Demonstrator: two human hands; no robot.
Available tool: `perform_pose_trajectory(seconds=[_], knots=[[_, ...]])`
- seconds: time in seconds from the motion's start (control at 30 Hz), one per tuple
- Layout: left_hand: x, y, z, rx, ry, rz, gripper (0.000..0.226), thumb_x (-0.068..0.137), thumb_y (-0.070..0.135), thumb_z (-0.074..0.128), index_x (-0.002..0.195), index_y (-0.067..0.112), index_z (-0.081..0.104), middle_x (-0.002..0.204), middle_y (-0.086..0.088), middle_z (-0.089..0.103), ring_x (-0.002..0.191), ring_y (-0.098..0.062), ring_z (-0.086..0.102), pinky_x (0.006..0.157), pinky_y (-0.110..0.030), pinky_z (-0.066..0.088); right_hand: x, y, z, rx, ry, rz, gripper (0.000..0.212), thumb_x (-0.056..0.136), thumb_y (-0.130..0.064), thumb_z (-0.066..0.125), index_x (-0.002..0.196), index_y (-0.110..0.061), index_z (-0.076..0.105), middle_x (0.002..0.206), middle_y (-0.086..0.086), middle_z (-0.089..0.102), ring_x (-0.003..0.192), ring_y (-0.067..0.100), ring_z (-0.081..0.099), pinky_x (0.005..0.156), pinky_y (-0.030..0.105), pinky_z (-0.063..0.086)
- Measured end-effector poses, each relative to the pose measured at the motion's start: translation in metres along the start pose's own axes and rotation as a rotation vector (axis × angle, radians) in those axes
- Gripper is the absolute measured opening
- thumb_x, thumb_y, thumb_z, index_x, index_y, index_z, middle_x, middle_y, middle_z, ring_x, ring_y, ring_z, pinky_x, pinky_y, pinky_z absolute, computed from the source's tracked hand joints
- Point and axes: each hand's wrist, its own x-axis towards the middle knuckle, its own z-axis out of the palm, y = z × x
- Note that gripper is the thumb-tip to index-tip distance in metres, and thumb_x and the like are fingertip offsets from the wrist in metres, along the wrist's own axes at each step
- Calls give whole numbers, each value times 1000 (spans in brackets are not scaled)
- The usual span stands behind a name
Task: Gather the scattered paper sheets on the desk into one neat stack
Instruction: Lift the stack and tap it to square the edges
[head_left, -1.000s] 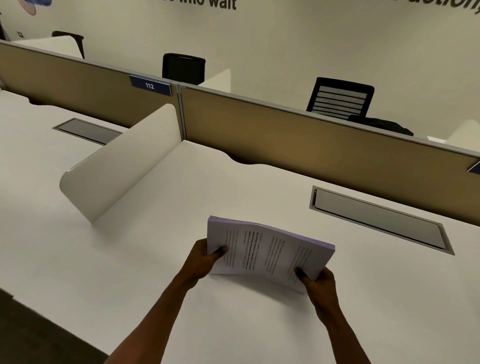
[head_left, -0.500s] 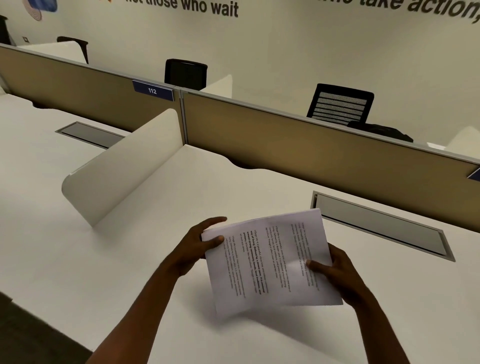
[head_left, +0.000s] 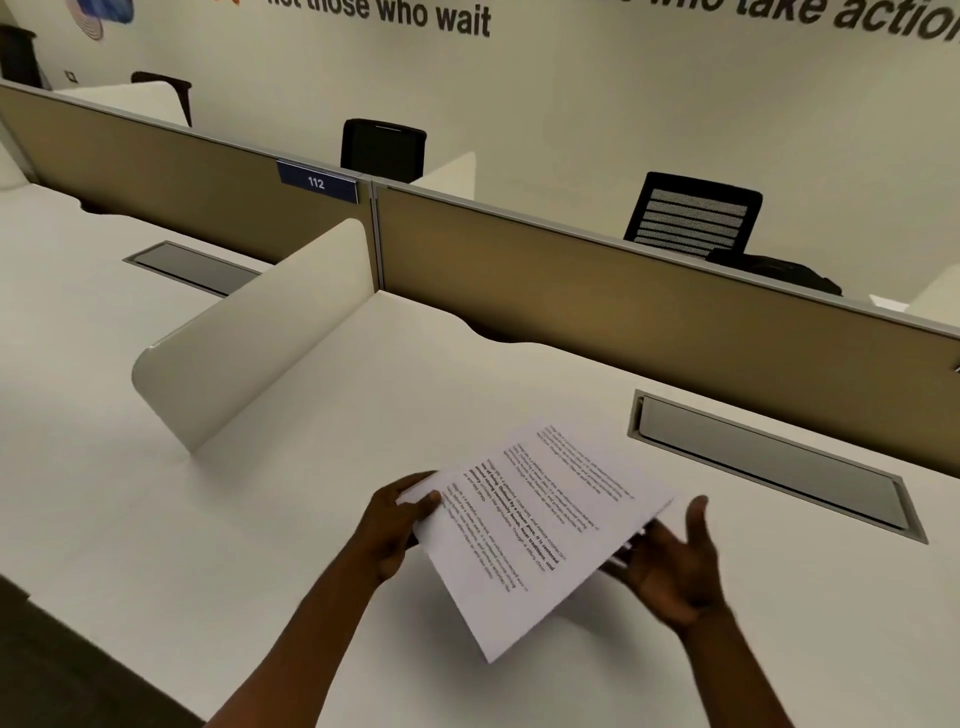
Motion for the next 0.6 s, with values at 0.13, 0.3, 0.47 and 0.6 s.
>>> perform_pose_trajectory(seconds=[0.13,0.3,0.47,0.6], knots=[[0,-42,3,98,200,-70,28,85,4,71,111,13,67,106,-16,71,89,-28,68,61,-35,60,8,61,13,-284,269,33,40,92,-26,62,131,-18,57,119,17,69,105,40,67,76,49,58],[-6,-67,-3,615,277,-19,35,81,24,72,115,21,69,109,-6,73,98,-24,68,86,-41,58,16,94,8,-378,474,-61,55,85,15,48,128,-20,51,123,15,63,110,38,61,89,60,53],[0,-58,0,882,326,25,45,81,29,76,123,16,65,113,-8,71,102,-24,67,90,-30,51,28,99,6,-399,636,-142,51,87,9,56,131,-12,43,127,15,57,106,30,58,98,51,49],[10,-53,-2,1042,233,-26,44,82,40,73,121,22,66,109,-6,72,99,-20,68,83,-25,50,33,103,9,-385,735,-176,42,89,0,62,126,-16,48,120,12,60,96,25,60,89,43,50]])
